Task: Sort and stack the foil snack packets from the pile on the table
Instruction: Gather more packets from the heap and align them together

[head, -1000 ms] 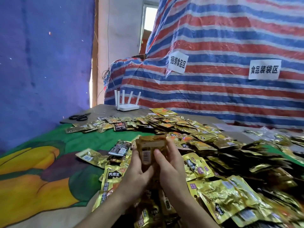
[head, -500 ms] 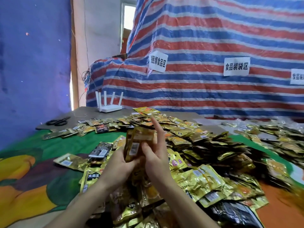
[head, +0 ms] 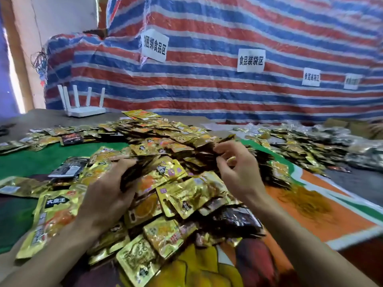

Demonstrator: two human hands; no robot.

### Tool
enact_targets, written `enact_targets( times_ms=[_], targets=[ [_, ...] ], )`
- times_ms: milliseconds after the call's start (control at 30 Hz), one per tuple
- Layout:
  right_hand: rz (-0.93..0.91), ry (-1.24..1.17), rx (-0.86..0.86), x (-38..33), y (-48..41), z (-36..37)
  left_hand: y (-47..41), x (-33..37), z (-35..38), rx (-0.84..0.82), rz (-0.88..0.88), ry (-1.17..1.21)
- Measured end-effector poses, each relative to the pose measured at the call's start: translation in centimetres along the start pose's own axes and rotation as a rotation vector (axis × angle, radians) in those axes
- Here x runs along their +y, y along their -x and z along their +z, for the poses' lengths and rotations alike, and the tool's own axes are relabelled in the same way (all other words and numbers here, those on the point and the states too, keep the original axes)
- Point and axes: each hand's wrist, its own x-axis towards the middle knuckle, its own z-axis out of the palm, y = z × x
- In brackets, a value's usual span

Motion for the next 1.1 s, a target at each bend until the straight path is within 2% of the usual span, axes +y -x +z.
enact_targets(
  times_ms=[100,167,233,400,567,667,1000,1100],
  targets=[
    [0.279,0.515,-0.174,4.9,-0.6,-5.2,0.2,0.8,0.1,-0.057,0.028,-0.045],
    [0.501,0.739,-0.32,7.6,-0.1,-7.8,0.4,1.1,0.4,-0.104,-0.017,-0.035],
    [0.603,0.886,-0.413,9.7,0.9,-8.8,0.4,1.0,0.5,-0.121,-0.053,0.001],
    [0.618,0.864,-0.401,13.0,2.2,-9.2,0.3,0.6,0.3,-0.07,-0.054,0.126],
    [0.591,0.872,-0.327,13.3,1.9,-9.2,0.4,-0.1,0.3,-0.046,-0.16,0.261],
    [0.589,0.851,-0.274,13.1,1.5,-9.2,0.3,-0.1,0.2,-0.02,-0.169,0.282],
    [0.597,0.883,-0.294,13.5,1.0,-8.9,0.3,-0.2,-0.1,0.001,-0.269,0.332],
    [0.561,0.889,-0.249,13.3,1.2,-9.0,0.3,-0.1,-0.2,0.007,-0.283,0.357]
  ],
)
